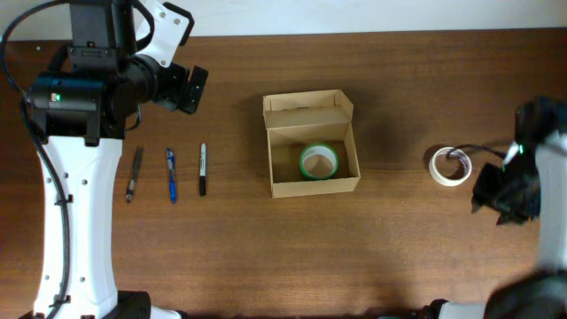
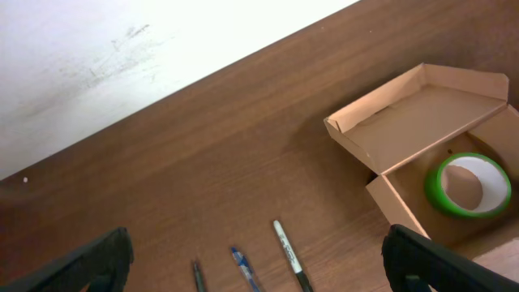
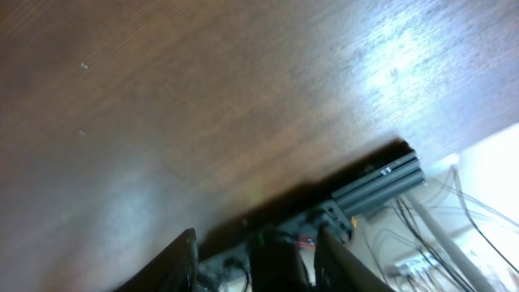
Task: Pack container
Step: 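Move the right gripper to the clear tape roll and grasp its rim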
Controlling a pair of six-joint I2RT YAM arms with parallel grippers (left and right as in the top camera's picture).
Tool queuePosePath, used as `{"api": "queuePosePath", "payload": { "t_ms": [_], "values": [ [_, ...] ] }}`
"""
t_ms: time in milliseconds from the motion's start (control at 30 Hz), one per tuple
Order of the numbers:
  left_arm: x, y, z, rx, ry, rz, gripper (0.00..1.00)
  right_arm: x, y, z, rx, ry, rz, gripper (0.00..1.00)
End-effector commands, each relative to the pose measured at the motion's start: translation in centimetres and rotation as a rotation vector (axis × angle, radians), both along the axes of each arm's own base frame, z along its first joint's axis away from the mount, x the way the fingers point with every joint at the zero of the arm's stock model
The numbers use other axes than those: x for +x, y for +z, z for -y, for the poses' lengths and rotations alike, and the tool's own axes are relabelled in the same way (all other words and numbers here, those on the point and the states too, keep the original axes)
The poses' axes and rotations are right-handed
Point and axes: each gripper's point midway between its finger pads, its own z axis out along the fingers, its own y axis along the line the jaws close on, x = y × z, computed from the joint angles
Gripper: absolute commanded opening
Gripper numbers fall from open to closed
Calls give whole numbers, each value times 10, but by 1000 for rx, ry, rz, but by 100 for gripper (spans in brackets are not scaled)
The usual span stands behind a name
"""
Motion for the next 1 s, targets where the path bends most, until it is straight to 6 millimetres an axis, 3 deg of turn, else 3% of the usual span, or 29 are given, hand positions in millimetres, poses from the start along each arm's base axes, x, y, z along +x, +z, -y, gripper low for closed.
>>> {"api": "queuePosePath", "payload": {
  "t_ms": [0, 167, 433, 967],
  "values": [
    [-5, 11, 0, 10, -10, 31, 99, -9, 2, -4, -27, -50, 75, 44],
    [-6, 10, 0, 12, -11, 26, 99, 13, -13, 7, -103, -134, 233, 43],
    [-9, 7, -1, 13, -11, 8, 99, 67, -66, 32, -200, -110, 477, 49],
    [-9, 7, -1, 13, -11, 7, 99, 102, -152, 36, -128, -1, 391, 49]
  ]
}}
